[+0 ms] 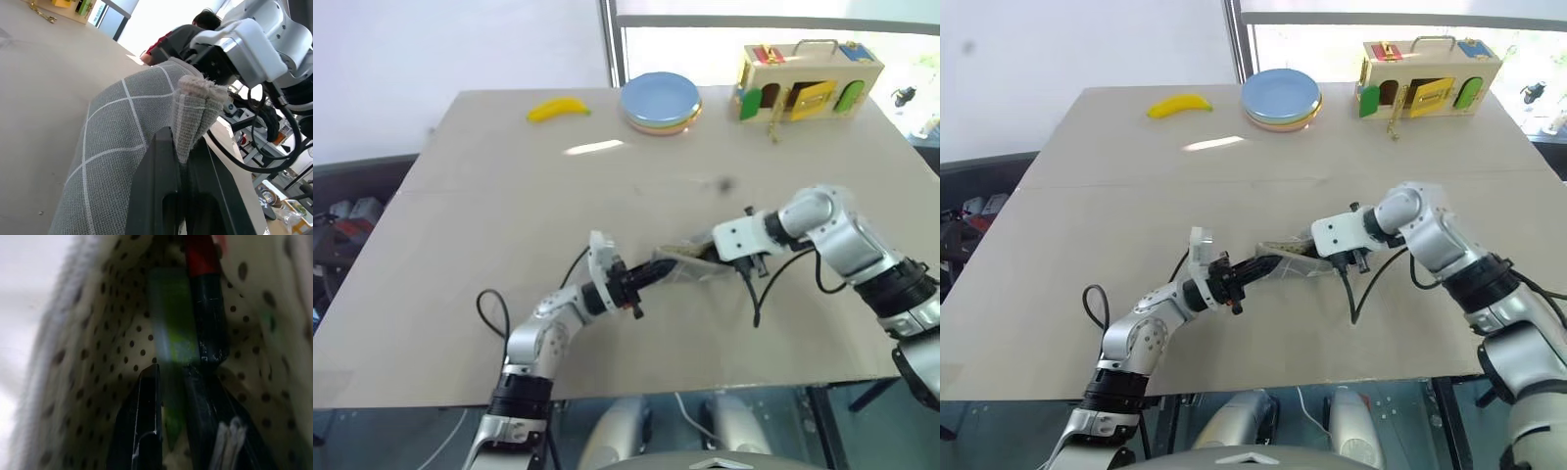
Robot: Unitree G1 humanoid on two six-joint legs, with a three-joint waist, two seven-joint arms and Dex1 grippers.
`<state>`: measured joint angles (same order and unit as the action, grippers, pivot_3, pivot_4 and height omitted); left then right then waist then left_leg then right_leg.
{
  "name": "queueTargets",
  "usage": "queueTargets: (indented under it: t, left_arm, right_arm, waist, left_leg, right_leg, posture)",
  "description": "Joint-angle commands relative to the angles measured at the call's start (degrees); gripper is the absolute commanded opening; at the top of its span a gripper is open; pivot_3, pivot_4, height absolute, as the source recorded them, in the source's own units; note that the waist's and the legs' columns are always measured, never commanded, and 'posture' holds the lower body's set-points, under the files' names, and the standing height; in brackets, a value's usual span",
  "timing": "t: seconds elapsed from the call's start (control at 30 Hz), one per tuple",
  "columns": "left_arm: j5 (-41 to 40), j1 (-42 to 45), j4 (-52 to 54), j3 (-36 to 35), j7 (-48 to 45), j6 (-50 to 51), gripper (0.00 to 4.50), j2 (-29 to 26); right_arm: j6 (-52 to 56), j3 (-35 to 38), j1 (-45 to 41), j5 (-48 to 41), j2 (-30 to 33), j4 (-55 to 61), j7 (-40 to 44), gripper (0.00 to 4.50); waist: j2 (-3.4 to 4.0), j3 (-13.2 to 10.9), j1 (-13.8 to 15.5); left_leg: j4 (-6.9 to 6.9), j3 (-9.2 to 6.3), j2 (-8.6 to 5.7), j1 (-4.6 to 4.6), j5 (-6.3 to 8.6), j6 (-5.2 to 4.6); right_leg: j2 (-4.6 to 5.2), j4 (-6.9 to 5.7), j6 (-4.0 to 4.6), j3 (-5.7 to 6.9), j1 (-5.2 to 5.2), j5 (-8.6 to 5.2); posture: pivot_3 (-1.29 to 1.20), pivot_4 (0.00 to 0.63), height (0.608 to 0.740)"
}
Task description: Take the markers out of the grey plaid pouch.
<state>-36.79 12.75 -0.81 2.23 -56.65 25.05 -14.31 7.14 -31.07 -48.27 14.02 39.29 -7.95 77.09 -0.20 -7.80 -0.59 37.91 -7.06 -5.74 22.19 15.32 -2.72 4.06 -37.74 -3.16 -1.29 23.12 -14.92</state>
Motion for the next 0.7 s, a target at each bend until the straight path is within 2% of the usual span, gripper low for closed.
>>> queueTargets:
  t: [0.03,0.1,0.27,0.53,0.7]
  left_arm:
    - [-1.1,-0.5,1.4,-0.7,-0.1,0.2,0.0,0.3]
    - [-1.2,-0.9,1.5,-0.9,0.2,0.2,0.0,0.4]
    - [-1.7,-1.2,1.6,-1.2,0.5,0.6,0.0,0.4]
    - [-1.8,-0.3,1.0,-1.2,0.5,1.1,0.0,0.3]
    - [-1.7,-0.3,1.1,-1.1,0.6,1.0,0.0,0.5]
  right_arm:
    - [-1.7,-0.5,-2.1,2.3,-0.9,-2.0,-0.2,1.84]
    - [-2.2,-0.9,-2.9,4.0,-1.8,-3.5,-1.4,2.86]
    - [-1.3,-2.8,-3.7,6.2,-2.1,-4.8,1.6,2.86]
    - [-2.7,-5.6,-7.1,12.1,-5.6,-14.2,-2.2,2.86]
    - [-2.9,-6.6,-6.9,12.6,-6.8,-17.0,0.6,2.86]
  waist:
    - [0.0,0.0,0.0]
    - [0.0,0.0,-0.1]
    - [0.0,0.0,-0.1]
    - [0.0,0.0,-0.2]
    - [-0.03,0.1,-0.3]
  left_leg:
    - [0.0,0.0,0.0,0.0,0.0,0.0]
    - [0.0,0.0,0.0,0.0,0.0,0.0]
    - [-0.04,0.0,0.0,-0.02,0.0,0.0]
    - [-0.09,0.07,0.0,-0.16,-0.01,0.01]
    - [-0.09,0.11,0.01,-0.32,-0.01,0.02]
  right_leg:
    - [0.0,0.01,0.0,0.0,0.0,0.0]
    - [0.0,0.01,0.0,0.0,0.0,0.0]
    - [-0.01,0.0,0.0,-0.01,0.06,0.0]
    - [-0.02,-0.04,0.0,-0.09,0.0,0.0]
    - [-0.03,-0.1,0.0,-0.15,-0.1,0.0]
  posture:
    - [0.0,0.15,0.74]
    - [0.0,0.15,0.74]
    - [0.0,0.15,0.74]
    - [0.0,0.15,0.74]
    - [0.0,0.15,0.74]
